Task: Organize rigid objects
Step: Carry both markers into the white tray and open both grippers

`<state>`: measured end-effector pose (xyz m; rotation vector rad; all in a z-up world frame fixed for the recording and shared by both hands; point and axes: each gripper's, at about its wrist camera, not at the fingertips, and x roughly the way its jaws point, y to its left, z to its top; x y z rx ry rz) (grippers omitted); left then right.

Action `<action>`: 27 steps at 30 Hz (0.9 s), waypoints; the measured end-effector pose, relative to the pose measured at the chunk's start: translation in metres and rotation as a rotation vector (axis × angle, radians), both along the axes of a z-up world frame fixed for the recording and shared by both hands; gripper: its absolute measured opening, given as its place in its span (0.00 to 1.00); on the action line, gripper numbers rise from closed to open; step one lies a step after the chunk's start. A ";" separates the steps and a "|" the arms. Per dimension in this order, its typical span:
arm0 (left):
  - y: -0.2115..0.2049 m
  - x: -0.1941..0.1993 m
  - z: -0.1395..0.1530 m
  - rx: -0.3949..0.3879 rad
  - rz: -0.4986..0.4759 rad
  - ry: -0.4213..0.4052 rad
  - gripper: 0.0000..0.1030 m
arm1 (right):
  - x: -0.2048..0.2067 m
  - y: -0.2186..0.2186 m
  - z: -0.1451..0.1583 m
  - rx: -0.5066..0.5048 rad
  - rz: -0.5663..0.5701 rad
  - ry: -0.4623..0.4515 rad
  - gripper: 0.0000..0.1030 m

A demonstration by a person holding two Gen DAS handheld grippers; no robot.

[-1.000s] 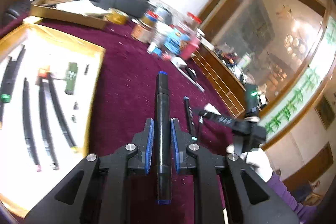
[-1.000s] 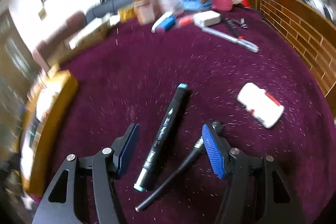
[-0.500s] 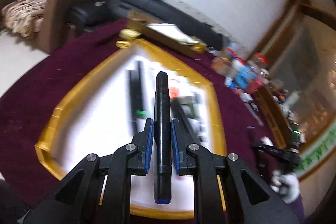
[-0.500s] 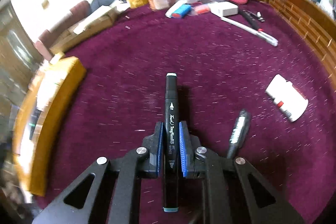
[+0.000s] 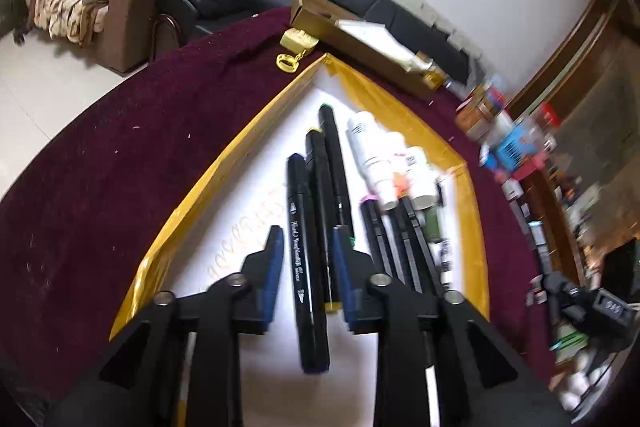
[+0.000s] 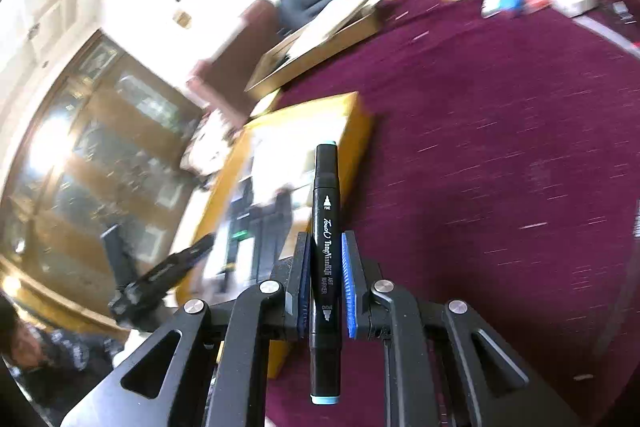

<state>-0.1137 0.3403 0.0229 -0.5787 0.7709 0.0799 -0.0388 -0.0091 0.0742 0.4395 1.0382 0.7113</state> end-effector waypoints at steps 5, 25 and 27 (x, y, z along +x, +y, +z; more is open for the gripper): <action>0.004 -0.035 0.017 -0.044 0.065 -0.063 0.59 | -0.013 0.093 -0.012 0.027 0.160 0.048 0.13; 0.059 -0.093 0.041 0.015 0.152 -0.151 0.70 | -0.057 0.202 0.017 -0.394 0.045 -0.317 0.28; 0.054 -0.093 0.047 0.019 0.131 -0.163 0.70 | -0.071 0.210 0.037 -0.367 0.051 -0.409 0.61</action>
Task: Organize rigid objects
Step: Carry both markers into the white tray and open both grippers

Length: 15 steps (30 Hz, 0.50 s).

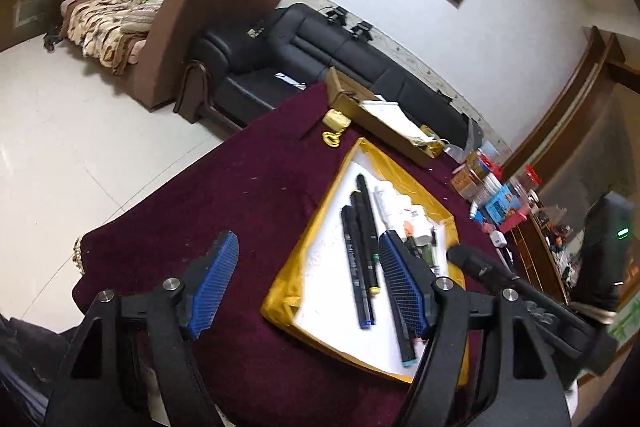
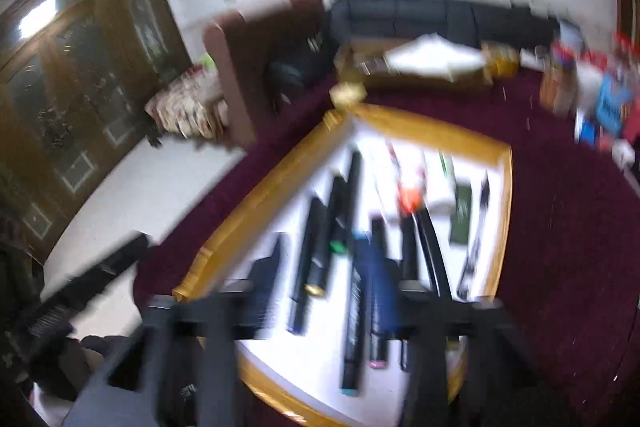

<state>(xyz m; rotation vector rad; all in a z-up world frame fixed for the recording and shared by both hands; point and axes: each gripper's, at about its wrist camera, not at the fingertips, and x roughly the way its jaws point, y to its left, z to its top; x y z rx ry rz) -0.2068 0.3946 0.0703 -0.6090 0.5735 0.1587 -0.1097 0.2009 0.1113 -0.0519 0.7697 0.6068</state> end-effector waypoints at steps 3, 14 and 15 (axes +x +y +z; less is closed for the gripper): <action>-0.013 -0.006 0.009 0.022 -0.023 -0.021 0.70 | -0.012 0.003 0.003 0.022 0.045 -0.060 0.73; -0.101 -0.006 0.034 0.083 -0.089 -0.043 0.72 | 0.010 -0.121 -0.026 0.101 -0.079 0.057 0.73; -0.114 -0.001 0.035 0.086 -0.120 -0.041 0.72 | 0.012 -0.146 -0.028 0.110 -0.121 0.060 0.73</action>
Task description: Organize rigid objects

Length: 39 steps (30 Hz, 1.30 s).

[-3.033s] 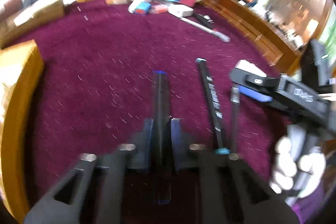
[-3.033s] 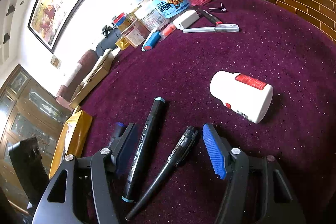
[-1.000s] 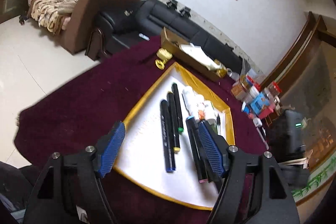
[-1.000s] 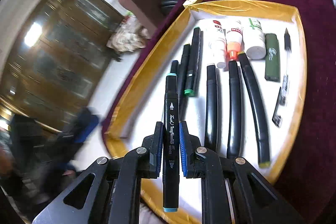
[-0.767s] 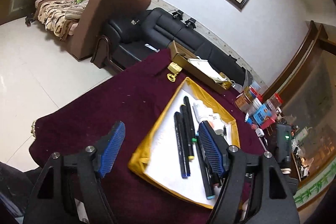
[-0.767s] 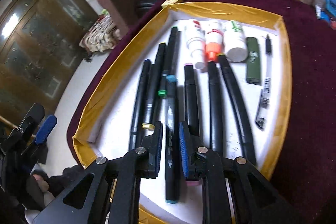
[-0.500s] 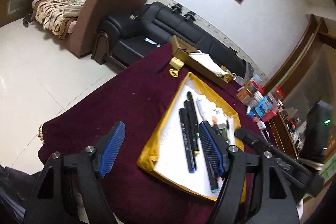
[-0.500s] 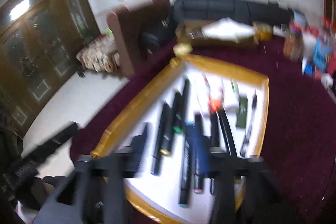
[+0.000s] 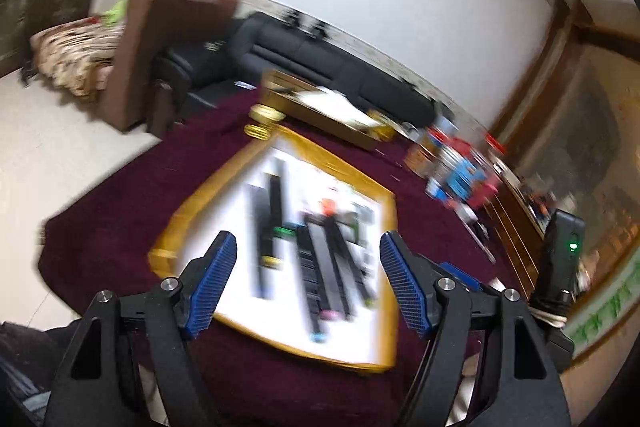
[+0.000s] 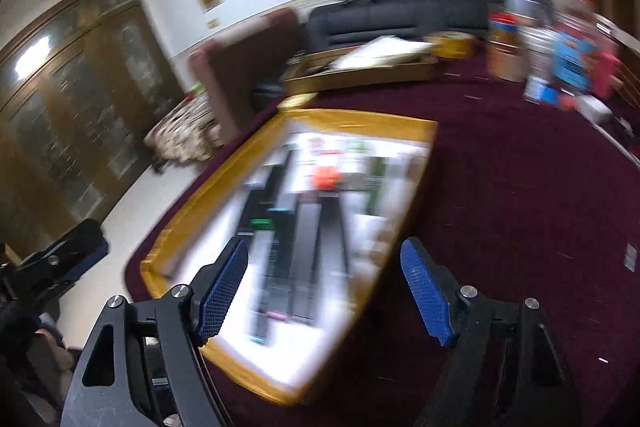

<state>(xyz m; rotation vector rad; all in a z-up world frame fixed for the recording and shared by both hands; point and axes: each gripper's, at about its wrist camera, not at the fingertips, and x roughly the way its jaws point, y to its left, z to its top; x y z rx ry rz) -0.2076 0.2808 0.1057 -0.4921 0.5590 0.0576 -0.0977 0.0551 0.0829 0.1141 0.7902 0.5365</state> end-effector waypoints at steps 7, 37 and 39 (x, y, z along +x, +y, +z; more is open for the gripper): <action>-0.107 0.045 -0.006 -0.003 -0.289 0.069 0.72 | 0.011 -0.177 -0.008 0.007 -0.342 0.029 0.72; -0.145 0.070 -0.054 -0.050 -0.426 0.249 0.72 | 0.073 -0.182 -0.063 0.155 -0.245 0.337 0.12; -0.142 0.069 -0.055 -0.048 -0.420 0.256 0.72 | 0.070 -0.202 -0.044 0.126 -0.275 0.248 0.17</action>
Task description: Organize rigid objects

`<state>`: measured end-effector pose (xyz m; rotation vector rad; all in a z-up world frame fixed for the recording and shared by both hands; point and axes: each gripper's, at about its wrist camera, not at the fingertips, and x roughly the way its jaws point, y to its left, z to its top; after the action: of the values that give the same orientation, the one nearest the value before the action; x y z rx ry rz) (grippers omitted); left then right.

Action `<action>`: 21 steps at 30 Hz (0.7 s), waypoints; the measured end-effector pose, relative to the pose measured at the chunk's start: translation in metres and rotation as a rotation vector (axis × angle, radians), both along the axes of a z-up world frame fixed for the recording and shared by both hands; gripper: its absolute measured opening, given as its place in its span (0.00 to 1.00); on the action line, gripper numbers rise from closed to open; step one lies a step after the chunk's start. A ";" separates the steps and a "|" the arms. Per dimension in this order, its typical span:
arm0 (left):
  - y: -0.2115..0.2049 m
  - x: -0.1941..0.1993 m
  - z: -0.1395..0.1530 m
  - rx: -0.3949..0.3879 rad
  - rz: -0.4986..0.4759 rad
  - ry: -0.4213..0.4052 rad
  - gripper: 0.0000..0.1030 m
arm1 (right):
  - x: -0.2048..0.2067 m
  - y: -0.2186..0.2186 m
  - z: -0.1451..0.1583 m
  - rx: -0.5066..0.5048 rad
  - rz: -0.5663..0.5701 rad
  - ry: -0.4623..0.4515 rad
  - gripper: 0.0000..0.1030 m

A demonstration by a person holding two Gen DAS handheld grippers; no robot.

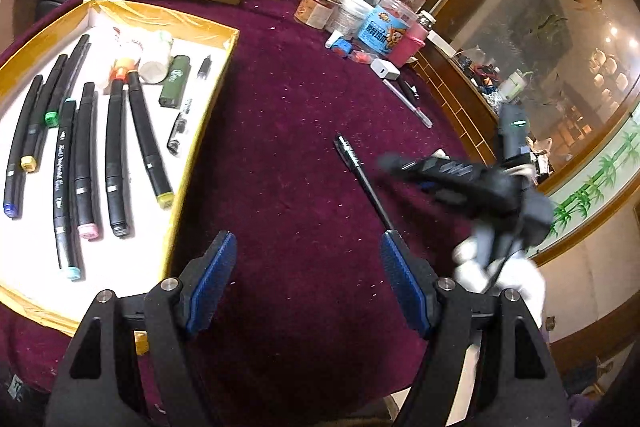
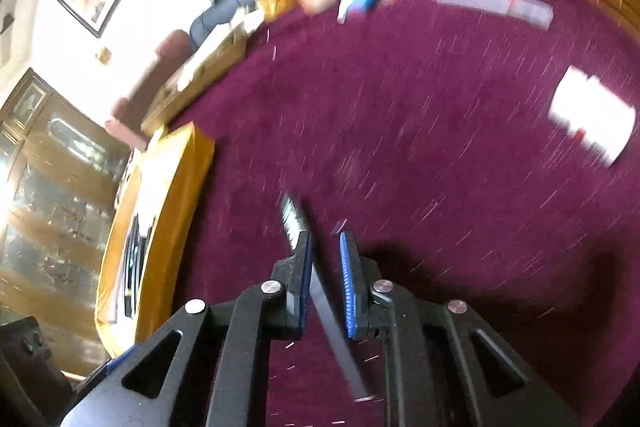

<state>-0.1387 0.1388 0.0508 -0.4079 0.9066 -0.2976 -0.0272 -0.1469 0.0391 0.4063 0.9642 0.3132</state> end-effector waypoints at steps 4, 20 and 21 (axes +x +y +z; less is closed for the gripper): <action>-0.002 0.004 -0.004 -0.012 -0.011 0.014 0.72 | 0.001 -0.047 0.029 -0.270 -0.121 -0.121 0.65; -0.117 0.075 -0.022 0.120 -0.179 0.078 0.71 | 0.029 -0.098 -0.018 -0.316 -0.144 -0.045 0.30; -0.125 0.081 -0.026 0.146 -0.177 0.080 0.71 | 0.027 -0.098 -0.019 -0.285 -0.159 -0.053 0.30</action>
<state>-0.0581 0.0138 0.0249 -0.2057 1.0380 -0.3766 -0.0001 -0.2452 0.0206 0.2113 0.9030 0.0398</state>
